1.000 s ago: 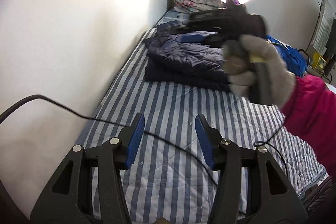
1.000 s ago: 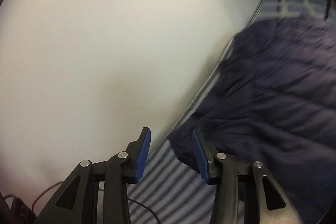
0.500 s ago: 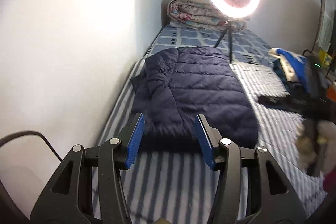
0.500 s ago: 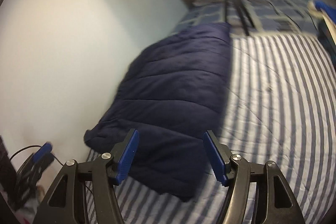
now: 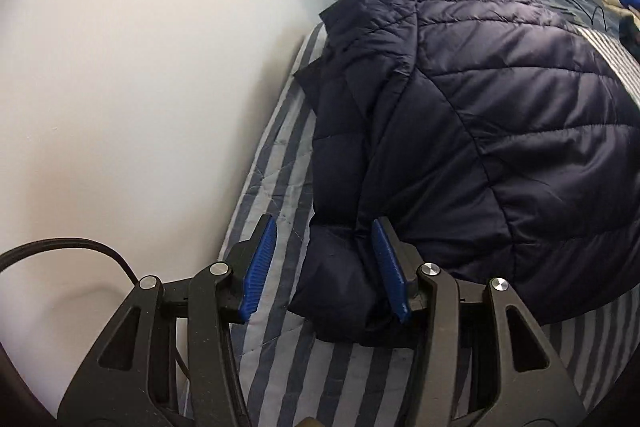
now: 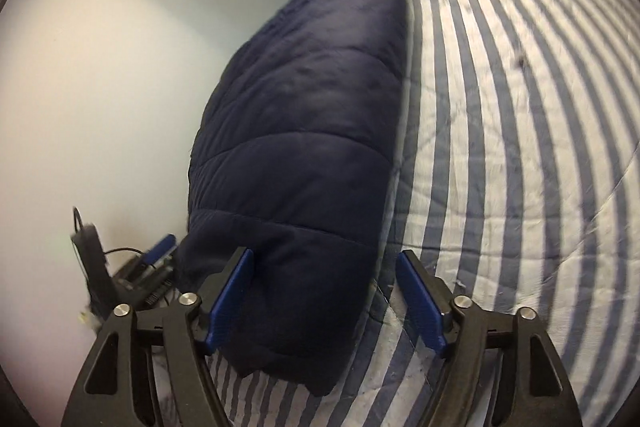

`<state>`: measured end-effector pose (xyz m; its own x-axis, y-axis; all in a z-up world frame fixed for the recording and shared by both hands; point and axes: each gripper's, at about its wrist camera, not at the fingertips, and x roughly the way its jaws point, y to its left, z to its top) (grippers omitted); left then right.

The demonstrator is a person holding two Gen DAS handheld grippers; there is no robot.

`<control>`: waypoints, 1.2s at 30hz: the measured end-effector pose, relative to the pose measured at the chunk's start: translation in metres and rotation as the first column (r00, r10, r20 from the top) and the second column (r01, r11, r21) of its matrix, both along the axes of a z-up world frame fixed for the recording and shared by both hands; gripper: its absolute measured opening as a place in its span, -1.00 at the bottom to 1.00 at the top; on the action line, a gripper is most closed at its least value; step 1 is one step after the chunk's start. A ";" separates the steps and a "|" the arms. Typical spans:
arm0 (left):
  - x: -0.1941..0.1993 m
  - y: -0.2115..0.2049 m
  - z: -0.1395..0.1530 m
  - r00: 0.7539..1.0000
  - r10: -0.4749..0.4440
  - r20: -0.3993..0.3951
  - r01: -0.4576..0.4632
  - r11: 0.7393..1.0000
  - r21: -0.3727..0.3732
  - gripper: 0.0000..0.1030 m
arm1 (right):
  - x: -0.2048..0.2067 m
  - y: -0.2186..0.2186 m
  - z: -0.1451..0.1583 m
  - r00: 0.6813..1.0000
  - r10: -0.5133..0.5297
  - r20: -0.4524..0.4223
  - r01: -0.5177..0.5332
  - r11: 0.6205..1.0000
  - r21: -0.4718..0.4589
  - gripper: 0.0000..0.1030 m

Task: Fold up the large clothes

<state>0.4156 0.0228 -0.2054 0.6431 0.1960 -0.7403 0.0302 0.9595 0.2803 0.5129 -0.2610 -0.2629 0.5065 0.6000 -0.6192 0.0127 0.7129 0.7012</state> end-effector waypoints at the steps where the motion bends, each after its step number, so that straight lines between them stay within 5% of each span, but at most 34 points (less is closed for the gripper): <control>1: 0.002 0.001 -0.001 1.000 0.002 -0.006 -0.002 1.000 -0.018 0.00 | 0.002 0.000 -0.002 1.000 0.001 0.004 -0.001 1.000 0.016 0.55; 3: 0.004 0.005 -0.003 1.000 0.014 -0.017 -0.015 0.998 -0.067 -0.02 | 0.005 0.003 -0.004 1.000 0.010 0.009 -0.010 0.999 0.053 0.52; 5: 0.006 0.009 -0.002 1.000 0.018 -0.024 -0.020 0.996 -0.091 -0.02 | 0.010 0.010 -0.006 0.999 0.043 -0.001 -0.043 0.995 0.090 0.25; 9: 0.003 0.008 0.005 1.000 -0.002 -0.027 0.000 0.996 -0.086 -0.02 | 0.011 0.020 0.004 0.998 0.056 -0.015 -0.055 0.998 0.024 -0.36; 13: -0.007 0.008 0.006 0.999 0.000 -0.043 -0.005 0.995 -0.099 -0.02 | 0.010 0.022 0.017 0.998 0.040 -0.046 -0.041 0.999 -0.023 -0.58; 21: -0.047 0.000 0.014 0.996 -0.045 -0.072 0.033 0.988 -0.153 -0.03 | -0.020 0.027 0.049 0.993 0.083 -0.080 -0.093 0.987 -0.128 -0.65; 32: -0.138 -0.037 0.013 0.984 -0.160 -0.083 0.136 0.962 -0.238 -0.03 | -0.111 0.007 0.069 0.983 0.135 -0.126 -0.164 0.951 -0.261 -0.65; 36: -0.155 -0.037 0.028 0.982 -0.179 -0.062 0.159 0.957 -0.243 -0.02 | -0.120 0.008 0.079 0.977 0.154 -0.151 -0.197 0.921 -0.336 -0.17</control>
